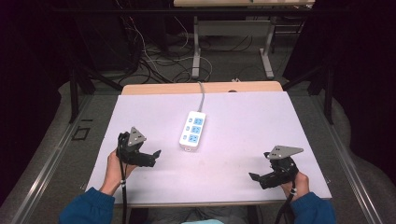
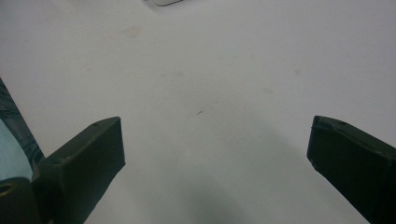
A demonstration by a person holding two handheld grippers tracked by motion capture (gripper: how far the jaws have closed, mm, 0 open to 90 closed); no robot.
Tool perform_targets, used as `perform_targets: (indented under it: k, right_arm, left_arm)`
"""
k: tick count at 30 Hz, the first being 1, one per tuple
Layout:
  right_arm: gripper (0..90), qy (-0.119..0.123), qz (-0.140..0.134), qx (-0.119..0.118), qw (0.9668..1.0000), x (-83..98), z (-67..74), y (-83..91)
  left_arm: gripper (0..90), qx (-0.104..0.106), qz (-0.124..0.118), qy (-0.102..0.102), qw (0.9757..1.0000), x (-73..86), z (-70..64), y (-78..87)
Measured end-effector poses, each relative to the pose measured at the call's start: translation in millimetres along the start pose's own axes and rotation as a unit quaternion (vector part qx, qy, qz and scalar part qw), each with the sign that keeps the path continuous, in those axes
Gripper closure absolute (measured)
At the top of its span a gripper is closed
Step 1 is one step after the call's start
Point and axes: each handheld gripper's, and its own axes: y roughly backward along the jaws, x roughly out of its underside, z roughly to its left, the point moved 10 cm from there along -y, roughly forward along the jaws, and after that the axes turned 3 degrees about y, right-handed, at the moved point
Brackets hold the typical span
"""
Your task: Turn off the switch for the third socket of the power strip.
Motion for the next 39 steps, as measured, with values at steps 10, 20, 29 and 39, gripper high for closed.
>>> perform_targets:
  k: [10, 20, 29, 39]
  right_arm:
    - [3.6, 0.001, 0.003, 0.000, 1.0000, 0.7, -0.5, -1.2]
    - [3.7, 0.003, 0.005, 0.000, 1.0000, 0.8, -0.3, -1.3]
    - [3.8, 0.001, 0.007, -0.003, 1.0000, 1.2, 0.4, -2.0]
    - [4.0, 0.001, 0.011, -0.006, 0.9999, 1.8, 0.8, -2.4]
  left_arm:
    - [0.0, 0.017, 0.011, -0.025, 0.9995, -14.8, -15.2, -22.5]
    - [0.0, 0.028, 0.004, -0.019, 0.9994, -28.3, -21.5, -34.5]
    - [0.0, 0.032, 0.007, -0.020, 0.9992, -36.7, -23.9, -41.0]
    - [0.0, 0.043, -0.002, -0.001, 0.9991, -48.1, -25.7, -53.0]
